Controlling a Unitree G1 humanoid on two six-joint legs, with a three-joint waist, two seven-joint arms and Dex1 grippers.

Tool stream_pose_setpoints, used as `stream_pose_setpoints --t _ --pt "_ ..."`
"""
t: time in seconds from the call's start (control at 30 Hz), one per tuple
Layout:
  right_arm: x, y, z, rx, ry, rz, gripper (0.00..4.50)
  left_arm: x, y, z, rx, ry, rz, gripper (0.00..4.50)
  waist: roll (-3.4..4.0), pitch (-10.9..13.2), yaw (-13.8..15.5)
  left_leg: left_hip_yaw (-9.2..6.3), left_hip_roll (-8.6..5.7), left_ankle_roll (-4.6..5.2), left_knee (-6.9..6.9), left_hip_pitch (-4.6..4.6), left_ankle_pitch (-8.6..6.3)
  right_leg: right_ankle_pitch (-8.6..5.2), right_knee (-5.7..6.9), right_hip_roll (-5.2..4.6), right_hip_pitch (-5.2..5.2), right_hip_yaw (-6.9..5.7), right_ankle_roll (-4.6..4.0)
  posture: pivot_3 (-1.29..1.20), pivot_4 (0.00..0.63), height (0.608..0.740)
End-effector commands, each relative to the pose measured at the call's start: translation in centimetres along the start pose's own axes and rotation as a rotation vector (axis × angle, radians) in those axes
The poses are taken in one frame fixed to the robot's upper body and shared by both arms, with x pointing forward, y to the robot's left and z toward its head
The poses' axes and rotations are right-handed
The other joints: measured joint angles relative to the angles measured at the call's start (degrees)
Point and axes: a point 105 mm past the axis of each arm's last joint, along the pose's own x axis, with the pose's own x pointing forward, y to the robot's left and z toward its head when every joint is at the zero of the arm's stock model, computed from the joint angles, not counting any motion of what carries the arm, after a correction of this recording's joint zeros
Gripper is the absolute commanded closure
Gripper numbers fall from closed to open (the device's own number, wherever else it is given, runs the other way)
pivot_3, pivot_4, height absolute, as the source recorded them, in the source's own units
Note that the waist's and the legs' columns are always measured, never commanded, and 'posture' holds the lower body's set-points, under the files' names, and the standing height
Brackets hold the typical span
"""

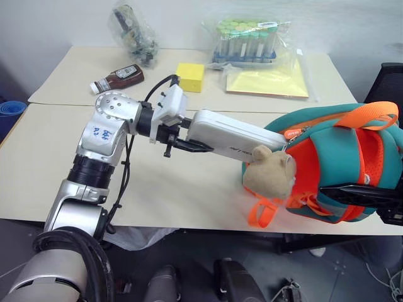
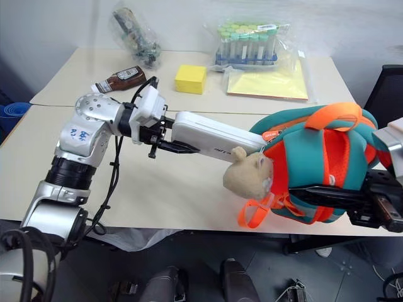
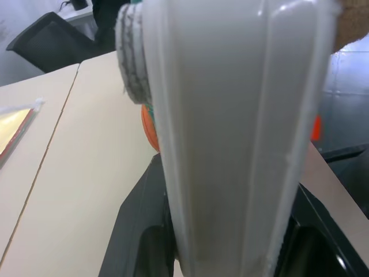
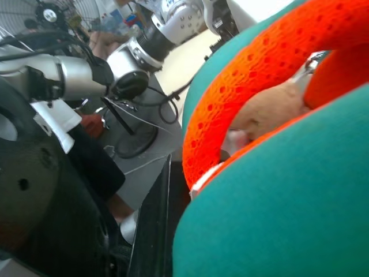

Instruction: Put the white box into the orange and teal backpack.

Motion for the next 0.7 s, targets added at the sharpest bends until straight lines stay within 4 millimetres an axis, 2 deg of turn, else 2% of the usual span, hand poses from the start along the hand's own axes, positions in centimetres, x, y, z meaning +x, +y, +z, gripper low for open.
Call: stream_pose_setpoints --t 0.03,0.1,0.17,0.27,0.33,0.37,0.5,0.6,0.67,0.7 --pt "0.6 -0.6 0.5 -0.068 -0.010 -0.011 4.49 5.0 -0.2 1.4 0.044 -0.037 -0.075 3.08 0.00 0.00 0.31 -0.01 -0.02 0.08 0.08 -0.03 -0.05 0.01 -0.01 -0.01 0.02 -0.01 0.03 0.00 0.150 0.740" --pt "1.2 -0.9 0.4 -0.076 -0.013 -0.012 4.49 8.5 -0.1 1.4 0.047 -0.051 -0.061 3.08 0.00 0.00 0.34 -0.03 -0.09 0.17 0.16 -0.15 -0.09 0.05 -0.08 -0.01 0.00 -0.01 0.14 0.00 0.150 0.740" --pt "1.7 -1.1 0.4 -0.083 -0.021 -0.013 4.49 11.0 -0.1 1.4 0.055 -0.054 -0.045 3.08 0.00 0.00 0.25 0.02 -0.13 0.27 0.17 -0.19 -0.16 0.07 -0.17 -0.07 -0.01 0.07 0.21 0.00 0.150 0.740" --pt "2.2 -1.3 0.3 -0.081 -0.036 -0.026 4.49 13.2 0.3 1.7 0.045 -0.058 0.003 3.08 -0.01 0.00 0.02 0.03 -0.14 0.29 0.16 -0.22 -0.17 0.09 -0.21 -0.11 -0.04 0.15 0.25 0.00 0.150 0.740" --pt "2.4 -1.5 0.1 -0.077 -0.042 -0.041 4.50 13.5 0.6 2.0 0.022 -0.069 0.026 2.38 0.00 0.00 -0.17 0.04 -0.12 0.28 0.15 -0.18 -0.17 0.09 -0.16 -0.06 -0.05 0.20 0.25 0.00 0.150 0.740" --pt "2.4 -1.6 0.0 -0.076 -0.043 -0.046 4.50 13.4 0.6 2.1 0.013 -0.077 0.028 2.18 0.00 0.00 -0.19 0.04 -0.11 0.28 0.14 -0.14 -0.17 0.09 -0.12 -0.03 -0.05 0.24 0.25 0.00 0.150 0.740" --pt "2.4 -1.8 -0.4 -0.053 -0.071 -0.083 4.50 8.5 1.3 1.5 -0.007 -0.064 0.091 0.95 0.04 -0.01 -0.65 0.05 -0.04 0.25 0.12 -0.11 -0.15 0.09 -0.01 0.06 -0.10 0.28 0.24 0.00 0.150 0.740" --pt "2.4 -2.0 -0.8 -0.042 -0.086 -0.112 4.50 3.4 0.4 2.1 -0.090 -0.155 0.073 0.14 0.08 -0.03 -1.11 0.06 0.04 0.14 0.05 -0.08 -0.10 0.09 0.09 0.12 -0.17 0.34 0.24 0.00 0.150 0.740" --pt "2.4 -2.1 -1.0 -0.036 -0.090 -0.124 4.50 0.4 -0.6 2.3 -0.148 -0.188 0.036 0.14 0.09 -0.03 -1.22 0.06 0.08 -0.12 0.05 -0.07 0.04 0.07 0.16 0.09 -0.20 0.27 0.20 0.00 0.150 0.740" --pt "2.4 -2.1 -1.0 -0.034 -0.091 -0.127 4.50 -0.5 -0.9 2.4 -0.169 -0.193 0.022 0.14 0.09 -0.03 -1.14 0.05 0.09 -0.20 0.06 -0.07 0.09 0.05 0.19 0.07 -0.21 0.22 0.18 0.00 0.150 0.740"
